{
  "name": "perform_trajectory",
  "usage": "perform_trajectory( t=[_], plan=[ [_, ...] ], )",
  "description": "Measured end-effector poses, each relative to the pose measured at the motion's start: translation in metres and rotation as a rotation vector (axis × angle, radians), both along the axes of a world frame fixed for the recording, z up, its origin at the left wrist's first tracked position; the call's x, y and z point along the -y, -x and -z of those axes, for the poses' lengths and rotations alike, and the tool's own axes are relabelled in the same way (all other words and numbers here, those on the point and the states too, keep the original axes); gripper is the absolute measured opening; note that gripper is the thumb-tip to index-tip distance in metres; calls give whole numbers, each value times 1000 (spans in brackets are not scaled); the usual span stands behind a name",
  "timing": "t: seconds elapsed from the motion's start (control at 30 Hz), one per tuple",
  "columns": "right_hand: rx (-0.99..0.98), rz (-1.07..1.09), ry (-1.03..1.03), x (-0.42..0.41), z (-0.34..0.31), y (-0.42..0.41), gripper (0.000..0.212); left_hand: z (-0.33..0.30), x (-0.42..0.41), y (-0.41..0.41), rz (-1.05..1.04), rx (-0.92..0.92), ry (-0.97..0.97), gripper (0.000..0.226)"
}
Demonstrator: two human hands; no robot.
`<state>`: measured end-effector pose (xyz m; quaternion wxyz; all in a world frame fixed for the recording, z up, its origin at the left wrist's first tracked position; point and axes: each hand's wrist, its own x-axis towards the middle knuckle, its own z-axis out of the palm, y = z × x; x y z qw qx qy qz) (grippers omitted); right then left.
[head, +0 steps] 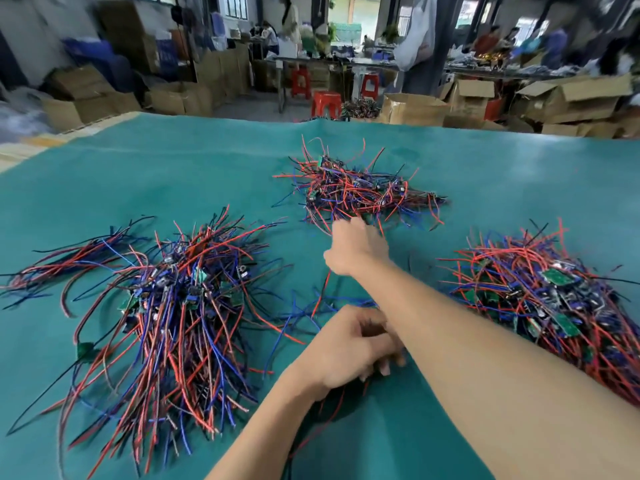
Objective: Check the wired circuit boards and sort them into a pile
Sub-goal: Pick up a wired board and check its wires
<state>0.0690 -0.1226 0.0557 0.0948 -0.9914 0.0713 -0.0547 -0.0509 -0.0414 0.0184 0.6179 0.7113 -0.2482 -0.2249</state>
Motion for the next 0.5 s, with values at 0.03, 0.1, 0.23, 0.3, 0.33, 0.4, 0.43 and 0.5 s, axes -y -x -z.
perform_trajectory(
  t=[0.03,0.1,0.23,0.3,0.33,0.4,0.43,0.5],
  plan=[
    [-1,0,-19,6,9,-1,31,1,0,0,-9,-9,15,14],
    [58,15,-97,16,18,-3,27,2,0,0,-13,-26,31,15],
    [212,37,-405,37,-1,0,24,4,-1,-1,-4,-33,33,18],
    [374,69,-701,50,-24,10,17,4,0,-1,-4,-39,37,16],
    [455,77,-906,56,-36,19,19,4,-1,-1,-5,-43,40,16],
    [572,45,-1382,70,-57,46,23,4,-1,-1,-9,-49,52,16],
    [569,6,-1623,76,-62,61,21,4,-1,-2,-18,-55,63,16],
    [479,-48,-1904,80,-56,92,18,4,0,-2,-53,-92,118,18]
  ],
)
